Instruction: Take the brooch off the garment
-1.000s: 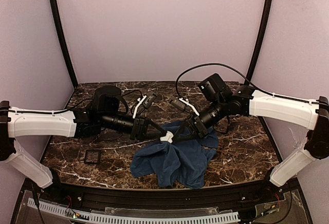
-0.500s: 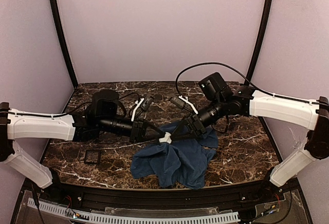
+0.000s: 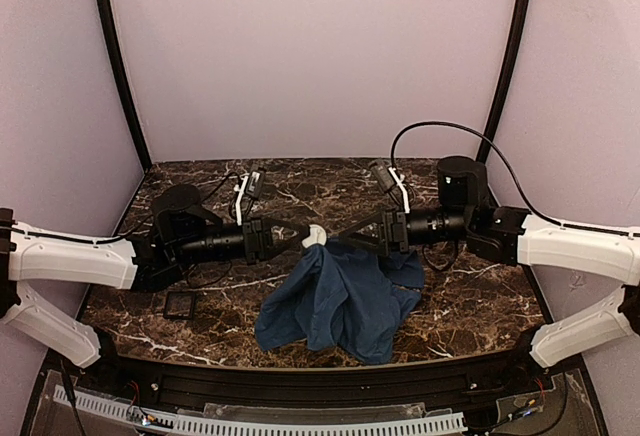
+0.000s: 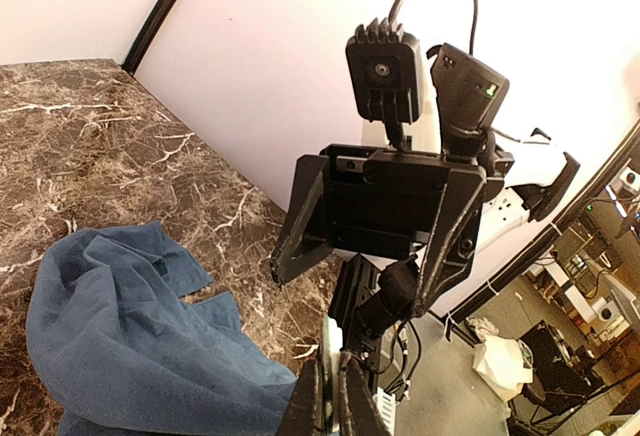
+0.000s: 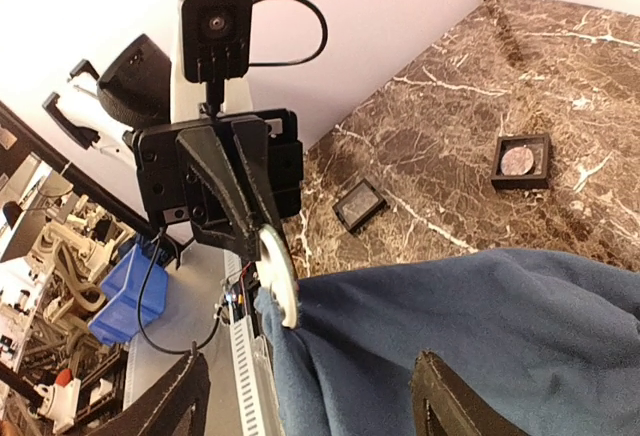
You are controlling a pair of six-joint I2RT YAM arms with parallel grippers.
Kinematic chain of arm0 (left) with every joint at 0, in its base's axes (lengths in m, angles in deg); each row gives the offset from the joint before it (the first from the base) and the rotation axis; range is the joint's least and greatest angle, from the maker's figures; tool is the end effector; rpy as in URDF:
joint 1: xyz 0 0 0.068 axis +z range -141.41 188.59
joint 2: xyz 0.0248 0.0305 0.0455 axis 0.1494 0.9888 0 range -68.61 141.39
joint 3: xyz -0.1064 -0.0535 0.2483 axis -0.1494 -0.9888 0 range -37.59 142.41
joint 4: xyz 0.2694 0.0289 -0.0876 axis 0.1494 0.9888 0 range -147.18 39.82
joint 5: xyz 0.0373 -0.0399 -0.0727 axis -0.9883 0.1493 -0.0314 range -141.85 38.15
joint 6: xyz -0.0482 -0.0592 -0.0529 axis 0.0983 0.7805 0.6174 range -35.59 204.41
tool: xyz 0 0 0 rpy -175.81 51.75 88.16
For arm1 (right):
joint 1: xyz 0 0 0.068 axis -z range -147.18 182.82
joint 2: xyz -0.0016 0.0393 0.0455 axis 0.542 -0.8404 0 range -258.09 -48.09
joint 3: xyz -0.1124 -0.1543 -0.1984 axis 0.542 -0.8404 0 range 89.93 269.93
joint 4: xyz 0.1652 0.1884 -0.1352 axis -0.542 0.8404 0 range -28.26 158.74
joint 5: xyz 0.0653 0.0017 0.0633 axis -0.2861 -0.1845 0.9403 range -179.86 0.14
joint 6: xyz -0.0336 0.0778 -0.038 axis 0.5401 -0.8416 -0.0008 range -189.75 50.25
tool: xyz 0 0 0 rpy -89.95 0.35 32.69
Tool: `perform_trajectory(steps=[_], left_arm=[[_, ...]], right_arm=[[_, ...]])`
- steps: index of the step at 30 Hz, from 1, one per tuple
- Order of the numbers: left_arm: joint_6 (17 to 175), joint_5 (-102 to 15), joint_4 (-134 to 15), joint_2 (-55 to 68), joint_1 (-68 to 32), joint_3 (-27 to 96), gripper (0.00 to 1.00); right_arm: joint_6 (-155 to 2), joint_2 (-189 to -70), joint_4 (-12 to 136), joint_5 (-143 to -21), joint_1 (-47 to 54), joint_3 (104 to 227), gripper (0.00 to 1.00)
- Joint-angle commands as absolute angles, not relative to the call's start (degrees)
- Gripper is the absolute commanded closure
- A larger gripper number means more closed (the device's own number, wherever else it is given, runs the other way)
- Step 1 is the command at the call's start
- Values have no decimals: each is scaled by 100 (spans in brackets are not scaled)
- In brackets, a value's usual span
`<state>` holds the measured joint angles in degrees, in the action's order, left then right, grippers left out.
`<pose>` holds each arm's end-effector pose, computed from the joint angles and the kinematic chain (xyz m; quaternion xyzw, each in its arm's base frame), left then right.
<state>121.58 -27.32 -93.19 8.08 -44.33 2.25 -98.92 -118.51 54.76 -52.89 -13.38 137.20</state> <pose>0.1897 -0.3085 0.2571 0.2431 0.6691 -0.5922 0.3775 0.1972 0.2783 0.2747 -0.3006 0.7217 0.5488 0.2958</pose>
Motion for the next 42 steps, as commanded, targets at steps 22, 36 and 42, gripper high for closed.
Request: perform_trajectory(steps=[22,36,42], left_arm=[[12494,-2670,-10256,619,-4456,204,99],[12519,-2602,-10270,670,-4450,232,99],[12525,-2590,-10271,681,-4454,244,99]], right_arm=[[-11052,-12462,3070,-5088,-1833,13324,55],[-11255,-12669,2697,-5071,-1860,13389,64],[-11289,-12741,2627,-5084,-1866,13414,69]])
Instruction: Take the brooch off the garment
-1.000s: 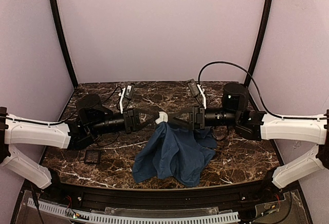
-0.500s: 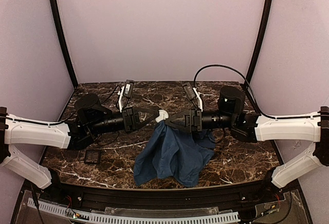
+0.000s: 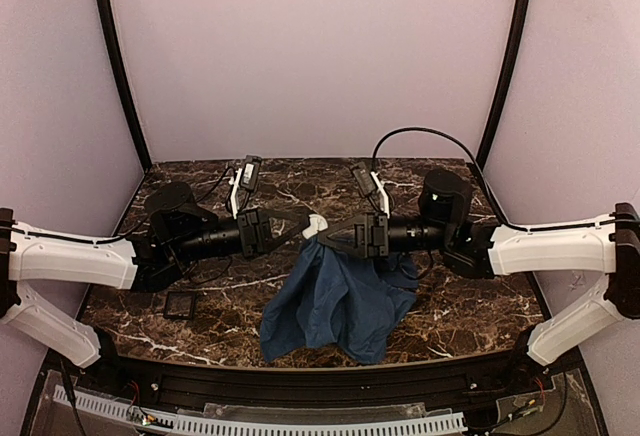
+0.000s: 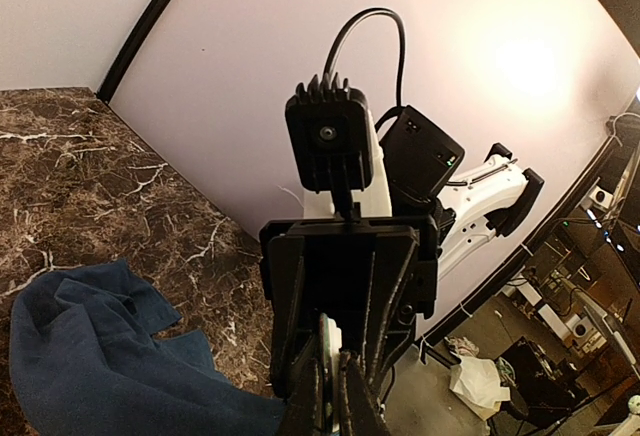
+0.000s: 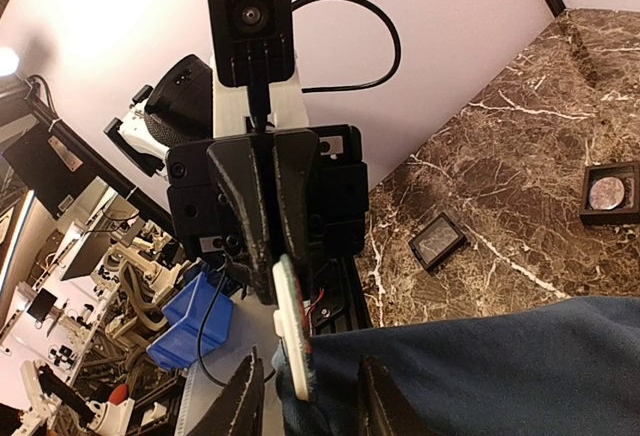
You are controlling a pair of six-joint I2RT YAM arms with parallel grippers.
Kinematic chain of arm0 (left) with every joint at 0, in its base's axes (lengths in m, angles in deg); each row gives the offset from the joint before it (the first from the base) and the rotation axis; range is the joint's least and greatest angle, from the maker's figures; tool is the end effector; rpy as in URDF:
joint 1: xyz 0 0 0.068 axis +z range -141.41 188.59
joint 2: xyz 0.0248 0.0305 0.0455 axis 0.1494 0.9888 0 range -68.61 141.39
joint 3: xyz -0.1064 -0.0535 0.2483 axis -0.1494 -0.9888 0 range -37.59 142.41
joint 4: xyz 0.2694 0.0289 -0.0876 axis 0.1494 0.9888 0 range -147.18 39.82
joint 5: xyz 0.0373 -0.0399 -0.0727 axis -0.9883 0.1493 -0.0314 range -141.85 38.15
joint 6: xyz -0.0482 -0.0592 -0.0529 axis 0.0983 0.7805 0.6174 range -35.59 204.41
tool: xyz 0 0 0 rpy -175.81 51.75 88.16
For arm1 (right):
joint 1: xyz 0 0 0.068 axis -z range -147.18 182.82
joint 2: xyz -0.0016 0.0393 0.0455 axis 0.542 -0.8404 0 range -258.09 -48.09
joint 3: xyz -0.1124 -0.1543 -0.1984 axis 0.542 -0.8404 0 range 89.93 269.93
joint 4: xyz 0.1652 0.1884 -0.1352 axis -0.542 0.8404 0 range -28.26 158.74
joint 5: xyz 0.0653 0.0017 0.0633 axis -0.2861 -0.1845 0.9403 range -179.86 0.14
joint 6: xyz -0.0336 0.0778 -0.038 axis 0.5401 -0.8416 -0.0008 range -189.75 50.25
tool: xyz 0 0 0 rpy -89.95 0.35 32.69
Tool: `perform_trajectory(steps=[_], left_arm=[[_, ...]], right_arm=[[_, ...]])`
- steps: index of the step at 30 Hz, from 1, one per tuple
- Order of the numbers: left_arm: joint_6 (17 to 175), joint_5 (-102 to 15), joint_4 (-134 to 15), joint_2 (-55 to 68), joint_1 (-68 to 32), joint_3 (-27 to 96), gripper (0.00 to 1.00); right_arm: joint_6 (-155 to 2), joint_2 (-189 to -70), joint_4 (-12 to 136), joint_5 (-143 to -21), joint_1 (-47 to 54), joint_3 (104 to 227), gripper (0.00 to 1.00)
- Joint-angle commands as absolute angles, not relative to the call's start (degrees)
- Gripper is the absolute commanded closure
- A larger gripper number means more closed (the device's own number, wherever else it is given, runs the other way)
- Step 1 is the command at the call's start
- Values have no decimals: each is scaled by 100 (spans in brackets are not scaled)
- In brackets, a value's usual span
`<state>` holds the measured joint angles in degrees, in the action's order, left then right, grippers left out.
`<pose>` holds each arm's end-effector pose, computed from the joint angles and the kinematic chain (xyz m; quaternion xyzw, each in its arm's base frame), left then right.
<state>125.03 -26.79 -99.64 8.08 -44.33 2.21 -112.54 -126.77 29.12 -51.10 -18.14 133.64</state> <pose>0.1884 -0.3081 0.2737 0.2300 0.6350 -0.6266 0.3890 0.1874 0.3142 0.2639 -0.2777 0.6625 0.6404 0.2718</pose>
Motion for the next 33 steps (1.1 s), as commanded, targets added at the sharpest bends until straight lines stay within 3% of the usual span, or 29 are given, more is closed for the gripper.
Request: perform_trajectory(steps=[1,24,33], left_arm=[[12525,-2587,-10271,689,-4457,248,99],[12517,-2431,-10339,745,-4451,269,99],[12524,-2232,-10332,808,-4455,299,99]], right_arm=[[-11300,-12752,2616,-5077,-1868,13414,71],[-12033,-13185,3031,-5845,-1769,13471,99],[-12782,-13429,3161,-5949,-1545,13349,100]])
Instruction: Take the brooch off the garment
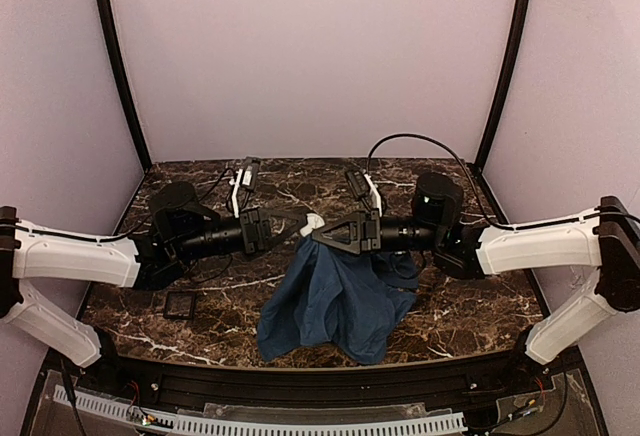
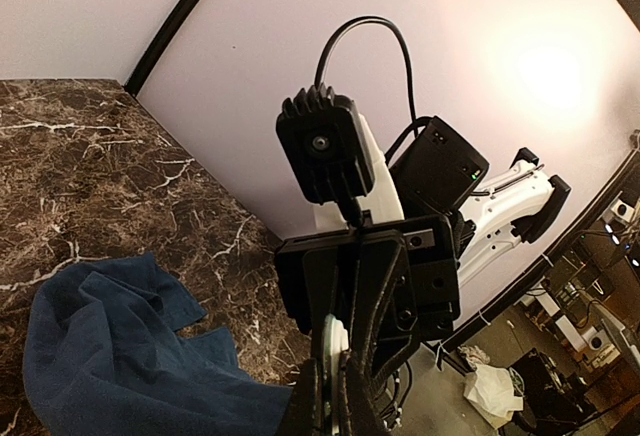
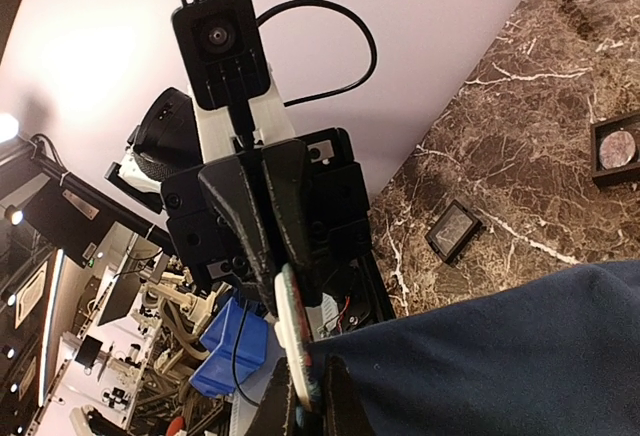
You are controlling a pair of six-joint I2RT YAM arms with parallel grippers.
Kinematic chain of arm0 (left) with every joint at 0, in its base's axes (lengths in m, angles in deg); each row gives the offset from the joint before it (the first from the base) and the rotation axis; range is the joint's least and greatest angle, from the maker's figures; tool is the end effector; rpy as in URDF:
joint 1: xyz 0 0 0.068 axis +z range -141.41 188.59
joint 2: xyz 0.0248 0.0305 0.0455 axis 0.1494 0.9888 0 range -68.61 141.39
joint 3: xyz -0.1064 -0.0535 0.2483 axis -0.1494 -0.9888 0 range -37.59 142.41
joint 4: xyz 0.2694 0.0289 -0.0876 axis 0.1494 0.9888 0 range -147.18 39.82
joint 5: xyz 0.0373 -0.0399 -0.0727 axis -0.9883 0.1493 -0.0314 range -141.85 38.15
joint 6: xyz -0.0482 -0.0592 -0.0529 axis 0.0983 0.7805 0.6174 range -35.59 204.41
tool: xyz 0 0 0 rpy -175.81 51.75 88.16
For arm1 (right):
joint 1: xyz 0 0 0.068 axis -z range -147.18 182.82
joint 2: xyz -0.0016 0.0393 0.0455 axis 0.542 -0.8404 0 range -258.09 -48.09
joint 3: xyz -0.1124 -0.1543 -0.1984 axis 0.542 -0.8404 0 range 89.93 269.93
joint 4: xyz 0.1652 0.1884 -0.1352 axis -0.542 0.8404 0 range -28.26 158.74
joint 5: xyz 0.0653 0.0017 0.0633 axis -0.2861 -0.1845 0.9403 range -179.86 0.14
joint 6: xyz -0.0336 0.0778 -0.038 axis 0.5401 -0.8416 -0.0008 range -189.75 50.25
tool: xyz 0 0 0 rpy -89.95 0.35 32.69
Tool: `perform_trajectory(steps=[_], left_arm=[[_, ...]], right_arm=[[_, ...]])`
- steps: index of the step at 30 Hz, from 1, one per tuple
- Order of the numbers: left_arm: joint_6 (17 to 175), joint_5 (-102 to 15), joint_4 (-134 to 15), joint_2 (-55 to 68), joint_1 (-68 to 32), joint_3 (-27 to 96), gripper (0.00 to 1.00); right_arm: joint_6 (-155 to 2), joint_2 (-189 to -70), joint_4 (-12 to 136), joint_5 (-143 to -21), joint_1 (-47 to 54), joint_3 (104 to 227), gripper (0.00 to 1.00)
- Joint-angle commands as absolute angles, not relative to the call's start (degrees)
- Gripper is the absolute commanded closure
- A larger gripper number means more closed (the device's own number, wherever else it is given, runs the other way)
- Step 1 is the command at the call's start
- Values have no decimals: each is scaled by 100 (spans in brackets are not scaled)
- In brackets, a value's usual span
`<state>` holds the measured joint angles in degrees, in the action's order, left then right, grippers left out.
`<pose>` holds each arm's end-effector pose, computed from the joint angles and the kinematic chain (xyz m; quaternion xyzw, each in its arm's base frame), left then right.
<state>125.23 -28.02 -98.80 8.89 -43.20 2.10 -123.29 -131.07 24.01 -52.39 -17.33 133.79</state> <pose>0.1976 -0.3056 0.2660 0.2140 0.6511 -0.6140 0.3916 0.2011 0.3203 0.2511 -0.2042 0.6841 0.6621 0.2279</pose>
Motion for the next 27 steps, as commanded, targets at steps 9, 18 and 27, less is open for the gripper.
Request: perform_trajectory(steps=[9,18,27], left_arm=[[12459,-1932,-10219,903,-4456,346,99],[12200,-1548,-9735,955,-4468,555,99],[12051,-1154,-9368,1133,-4547,813,99]], right_arm=[[-13653,-13707,2953,-5769,-1357,13129,100],[-13904,-14139,3079,-5611,-1201,13161,100],[-14117,-14832,2465,-5083,-1146,13350,98]])
